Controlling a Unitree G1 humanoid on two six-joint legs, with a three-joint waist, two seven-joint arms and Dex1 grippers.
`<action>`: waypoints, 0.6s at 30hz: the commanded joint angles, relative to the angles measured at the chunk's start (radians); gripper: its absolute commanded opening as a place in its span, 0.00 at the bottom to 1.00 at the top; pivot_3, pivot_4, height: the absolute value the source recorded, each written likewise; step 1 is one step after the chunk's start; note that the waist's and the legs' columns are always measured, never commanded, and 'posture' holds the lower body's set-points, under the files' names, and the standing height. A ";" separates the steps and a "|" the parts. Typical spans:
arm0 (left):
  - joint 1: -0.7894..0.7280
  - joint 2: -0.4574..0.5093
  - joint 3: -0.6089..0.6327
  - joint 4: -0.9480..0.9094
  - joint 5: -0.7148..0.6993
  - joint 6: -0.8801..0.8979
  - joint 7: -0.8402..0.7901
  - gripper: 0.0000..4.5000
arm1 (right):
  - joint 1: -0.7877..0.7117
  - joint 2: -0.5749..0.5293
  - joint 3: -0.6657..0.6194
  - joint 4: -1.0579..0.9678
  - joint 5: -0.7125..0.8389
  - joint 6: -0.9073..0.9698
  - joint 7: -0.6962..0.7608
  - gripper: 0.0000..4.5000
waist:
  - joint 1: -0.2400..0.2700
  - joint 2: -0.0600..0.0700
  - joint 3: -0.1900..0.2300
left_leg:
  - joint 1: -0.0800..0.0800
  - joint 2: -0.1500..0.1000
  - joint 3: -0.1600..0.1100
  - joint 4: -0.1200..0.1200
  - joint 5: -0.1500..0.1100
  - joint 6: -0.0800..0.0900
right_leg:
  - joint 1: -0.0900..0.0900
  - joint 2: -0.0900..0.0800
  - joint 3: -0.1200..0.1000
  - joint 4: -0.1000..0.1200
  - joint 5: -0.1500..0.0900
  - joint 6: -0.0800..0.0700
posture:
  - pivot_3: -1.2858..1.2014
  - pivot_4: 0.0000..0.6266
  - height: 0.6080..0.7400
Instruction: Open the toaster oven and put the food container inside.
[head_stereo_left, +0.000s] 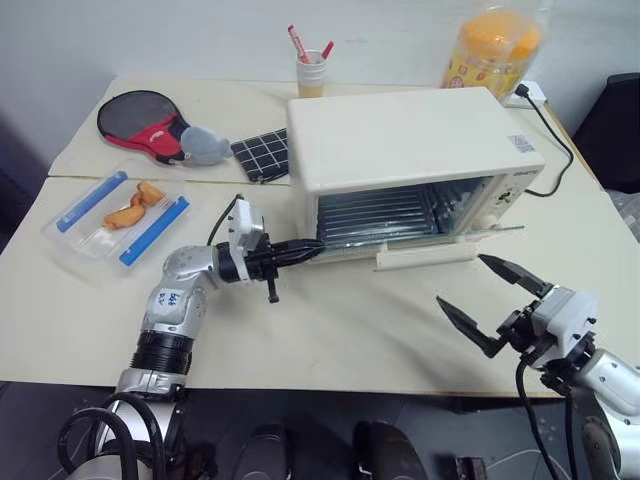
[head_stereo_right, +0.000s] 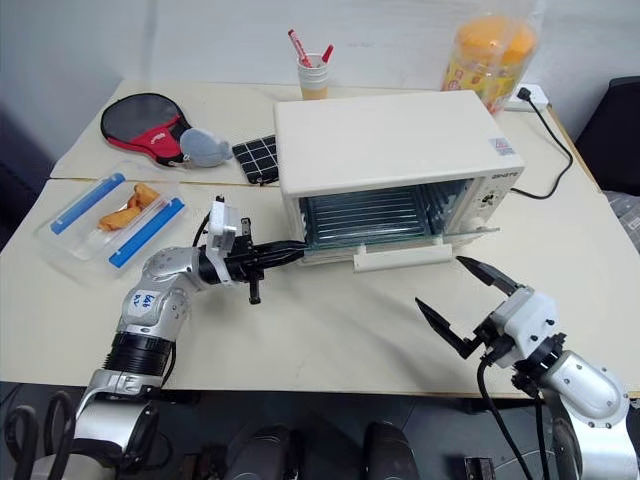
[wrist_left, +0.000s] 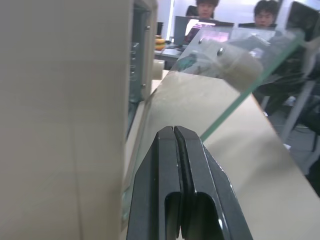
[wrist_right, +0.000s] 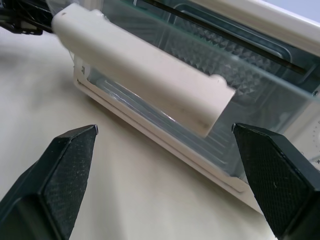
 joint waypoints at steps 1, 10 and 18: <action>0.014 -0.010 0.004 -0.061 -0.007 0.006 0.027 0.01 | -0.025 -0.005 0.022 -0.015 0.001 0.008 -0.008 1.00 | 0.000 0.000 0.000 | 0.000 0.000 0.000 0.000 0.000 0.000 | 0.000 0.000 0.000 0.000 0.000 0.000 | 0.52 0.24 1.00; 0.043 -0.041 -0.027 -0.083 0.012 0.011 0.049 0.01 | 0.142 -0.014 -0.088 -0.049 0.037 0.004 0.008 1.00 | 0.005 0.000 0.000 | 0.000 0.000 0.000 0.001 0.000 0.000 | 0.001 -0.001 0.000 0.000 0.000 0.000 | 0.52 0.24 1.00; 0.074 -0.074 -0.096 -0.077 0.064 -0.007 0.063 0.01 | 0.428 0.040 -0.261 -0.060 0.072 -0.071 0.026 1.00 | 0.003 0.000 0.000 | 0.002 -0.001 0.000 0.001 -0.001 0.002 | 0.003 -0.001 0.000 -0.002 0.000 0.000 | 0.52 0.24 1.00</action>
